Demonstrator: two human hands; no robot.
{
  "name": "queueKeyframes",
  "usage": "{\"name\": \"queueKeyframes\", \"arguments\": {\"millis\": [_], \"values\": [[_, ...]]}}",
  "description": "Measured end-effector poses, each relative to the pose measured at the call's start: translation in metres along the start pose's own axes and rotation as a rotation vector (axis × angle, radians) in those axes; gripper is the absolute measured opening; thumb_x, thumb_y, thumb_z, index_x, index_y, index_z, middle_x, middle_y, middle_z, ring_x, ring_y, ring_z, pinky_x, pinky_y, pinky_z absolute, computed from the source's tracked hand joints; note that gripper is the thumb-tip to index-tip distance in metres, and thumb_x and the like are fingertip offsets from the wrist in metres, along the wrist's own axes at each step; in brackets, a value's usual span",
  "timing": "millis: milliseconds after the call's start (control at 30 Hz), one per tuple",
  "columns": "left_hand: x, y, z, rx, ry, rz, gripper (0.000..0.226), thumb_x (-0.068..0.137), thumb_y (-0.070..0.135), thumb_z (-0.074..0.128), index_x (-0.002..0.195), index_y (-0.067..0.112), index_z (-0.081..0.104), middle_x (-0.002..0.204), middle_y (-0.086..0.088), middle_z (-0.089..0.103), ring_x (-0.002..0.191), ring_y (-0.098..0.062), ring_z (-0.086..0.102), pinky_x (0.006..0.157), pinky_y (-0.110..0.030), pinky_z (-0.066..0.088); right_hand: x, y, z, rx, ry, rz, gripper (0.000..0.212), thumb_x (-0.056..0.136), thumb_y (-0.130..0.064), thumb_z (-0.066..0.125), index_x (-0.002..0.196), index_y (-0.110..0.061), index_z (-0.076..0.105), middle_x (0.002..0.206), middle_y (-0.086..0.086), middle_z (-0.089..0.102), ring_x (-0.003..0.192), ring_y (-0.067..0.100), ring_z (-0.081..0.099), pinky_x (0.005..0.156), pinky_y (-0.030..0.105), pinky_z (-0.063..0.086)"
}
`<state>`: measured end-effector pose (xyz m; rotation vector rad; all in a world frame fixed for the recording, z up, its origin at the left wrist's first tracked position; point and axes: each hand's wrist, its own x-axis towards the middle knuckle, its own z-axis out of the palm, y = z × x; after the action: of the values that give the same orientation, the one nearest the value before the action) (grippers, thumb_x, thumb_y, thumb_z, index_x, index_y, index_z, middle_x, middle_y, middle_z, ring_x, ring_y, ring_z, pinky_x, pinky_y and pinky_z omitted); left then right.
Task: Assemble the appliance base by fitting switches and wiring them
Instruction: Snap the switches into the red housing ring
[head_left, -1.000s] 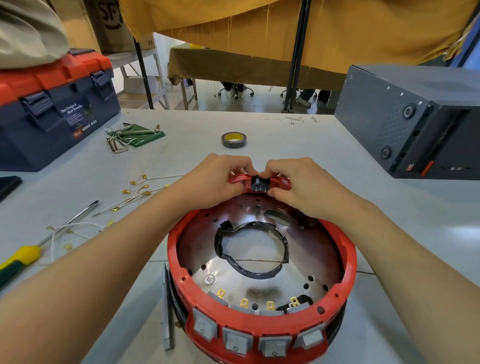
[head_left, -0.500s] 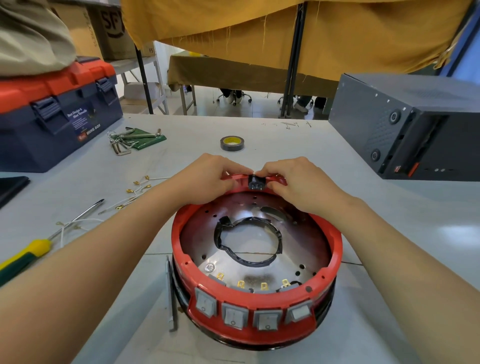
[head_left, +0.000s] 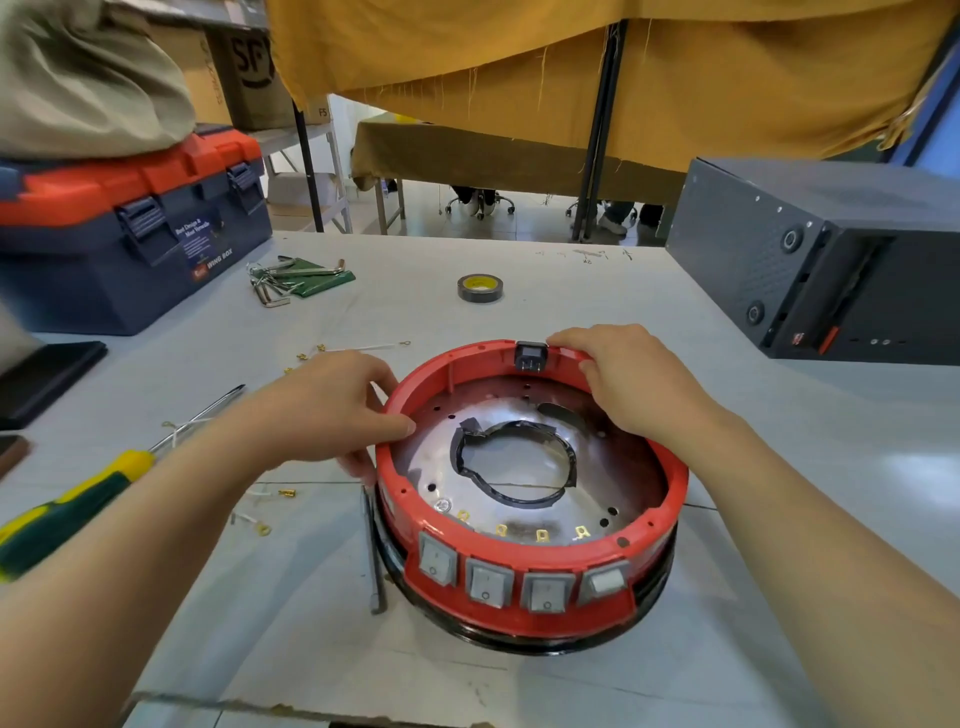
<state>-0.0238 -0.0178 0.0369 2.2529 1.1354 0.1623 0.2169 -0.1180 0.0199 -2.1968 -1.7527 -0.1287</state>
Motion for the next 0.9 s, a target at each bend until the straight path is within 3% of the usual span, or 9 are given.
{"name": "queueKeyframes", "arguments": {"millis": [133,233,333,500,600,700,833,900], "values": [[0.008,0.006,-0.004,0.118,0.016,0.066,0.018,0.086,0.021,0.063,0.104,0.019,0.064,0.082,0.003,0.072,0.057,-0.017,0.070,0.057,-0.023,0.054,-0.005,0.001,-0.004,-0.051,0.047,0.059,0.031,0.094,-0.023,0.047,0.124,-0.028,0.056,0.113,0.005,0.063,0.101,0.030,0.056,0.074,0.034,0.043],[0.021,0.013,-0.008,0.261,0.010,0.122,0.032,0.089,0.028,0.062,0.120,0.026,0.062,0.107,0.002,0.070,0.093,-0.018,0.065,0.084,-0.027,0.048,-0.010,0.003,-0.013,-0.021,-0.025,0.054,0.032,0.092,-0.034,0.055,0.123,-0.026,0.056,0.112,0.003,0.061,0.100,0.025,0.055,0.082,0.037,0.047],[0.037,0.024,-0.006,0.254,-0.045,0.184,0.038,0.091,0.028,0.060,0.129,0.029,0.056,0.119,0.002,0.066,0.108,-0.017,0.057,0.093,-0.026,0.040,-0.011,0.002,-0.017,0.056,-0.122,-0.003,0.041,0.090,-0.036,0.059,0.129,-0.027,0.051,0.123,0.002,0.057,0.110,0.021,0.053,0.094,0.039,0.045],[0.055,0.045,0.013,0.130,-0.031,0.332,0.032,0.088,0.022,0.065,0.120,0.025,0.064,0.113,0.002,0.069,0.099,-0.012,0.060,0.091,-0.022,0.042,-0.004,-0.002,-0.015,0.084,-0.166,-0.048,0.045,0.092,-0.034,0.058,0.135,-0.030,0.047,0.129,0.000,0.058,0.115,0.021,0.053,0.098,0.038,0.043],[0.055,0.044,0.018,-0.081,-0.015,0.345,0.030,0.086,0.019,0.068,0.116,0.018,0.064,0.112,0.002,0.069,0.096,-0.011,0.065,0.089,-0.019,0.047,-0.001,-0.004,-0.011,0.020,-0.132,-0.038,0.030,0.094,-0.035,0.053,0.124,-0.032,0.057,0.117,0.004,0.063,0.106,0.026,0.056,0.089,0.039,0.047],[0.046,0.030,0.010,-0.130,0.013,0.316,0.027,0.084,0.028,0.069,0.111,0.024,0.064,0.111,0.009,0.066,0.094,-0.004,0.066,0.083,-0.016,0.049,-0.002,-0.005,-0.009,-0.066,-0.058,-0.008,0.024,0.096,-0.035,0.049,0.115,-0.031,0.062,0.109,0.006,0.063,0.100,0.030,0.057,0.074,0.034,0.044],[0.028,0.009,-0.006,-0.088,0.050,0.218,0.026,0.080,0.043,0.069,0.103,0.031,0.065,0.099,0.013,0.067,0.085,-0.010,0.068,0.083,-0.033,0.055,-0.006,-0.002,-0.010,-0.193,0.018,0.047,0.023,0.097,-0.030,0.045,0.107,-0.021,0.063,0.098,0.011,0.061,0.089,0.033,0.057,0.064,0.032,0.036],[0.021,0.003,-0.010,-0.093,0.054,0.174,0.027,0.077,0.045,0.070,0.100,0.032,0.065,0.093,0.012,0.069,0.076,-0.011,0.069,0.076,-0.033,0.058,-0.008,0.001,-0.011,-0.254,0.032,0.085,0.021,0.098,-0.027,0.044,0.104,-0.017,0.062,0.094,0.011,0.059,0.084,0.033,0.055,0.062,0.032,0.033]]}}
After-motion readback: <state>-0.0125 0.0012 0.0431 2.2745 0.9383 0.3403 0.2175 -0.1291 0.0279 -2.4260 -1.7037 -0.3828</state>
